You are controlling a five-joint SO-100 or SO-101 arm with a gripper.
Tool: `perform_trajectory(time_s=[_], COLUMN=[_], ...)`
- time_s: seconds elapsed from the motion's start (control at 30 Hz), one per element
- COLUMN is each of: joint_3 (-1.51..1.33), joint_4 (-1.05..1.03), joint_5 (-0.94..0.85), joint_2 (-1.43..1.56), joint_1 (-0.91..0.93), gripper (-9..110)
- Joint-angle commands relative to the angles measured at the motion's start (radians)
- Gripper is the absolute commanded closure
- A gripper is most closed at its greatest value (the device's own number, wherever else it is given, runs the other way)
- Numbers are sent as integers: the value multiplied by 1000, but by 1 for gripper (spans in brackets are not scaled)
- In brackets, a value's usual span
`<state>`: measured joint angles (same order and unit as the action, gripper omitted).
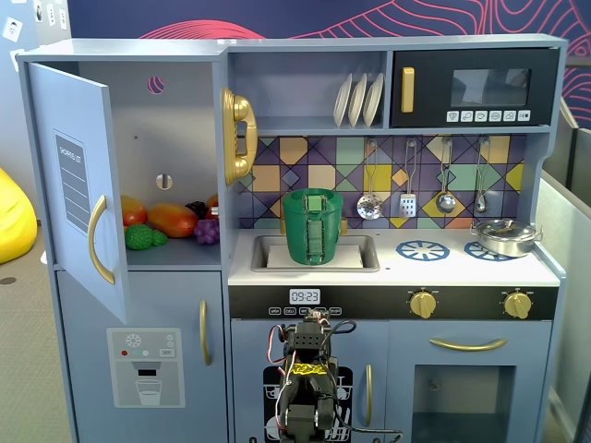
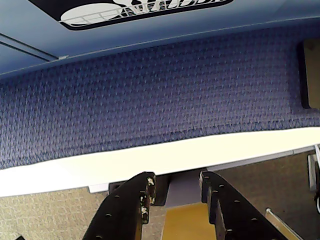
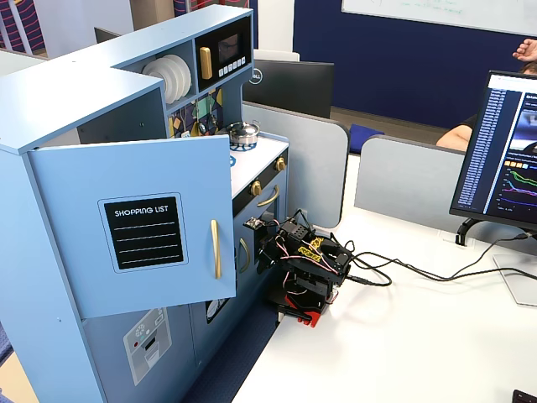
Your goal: Take off the lid from the green recipient and place it on the counter
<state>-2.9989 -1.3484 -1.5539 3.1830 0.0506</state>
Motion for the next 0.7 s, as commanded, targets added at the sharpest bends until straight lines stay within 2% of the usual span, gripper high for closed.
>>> perform_trajectory(time_s=[0.0, 0.5, 0.57, 0.67], joint_3=[2, 3, 26, 195], joint_4=[-184, -176, -101, 60], joint_5=[23, -12, -26, 83], joint_2=[-5, -5, -6, -11], joint_1=[25, 23, 32, 3], gripper=[101, 101, 101, 101])
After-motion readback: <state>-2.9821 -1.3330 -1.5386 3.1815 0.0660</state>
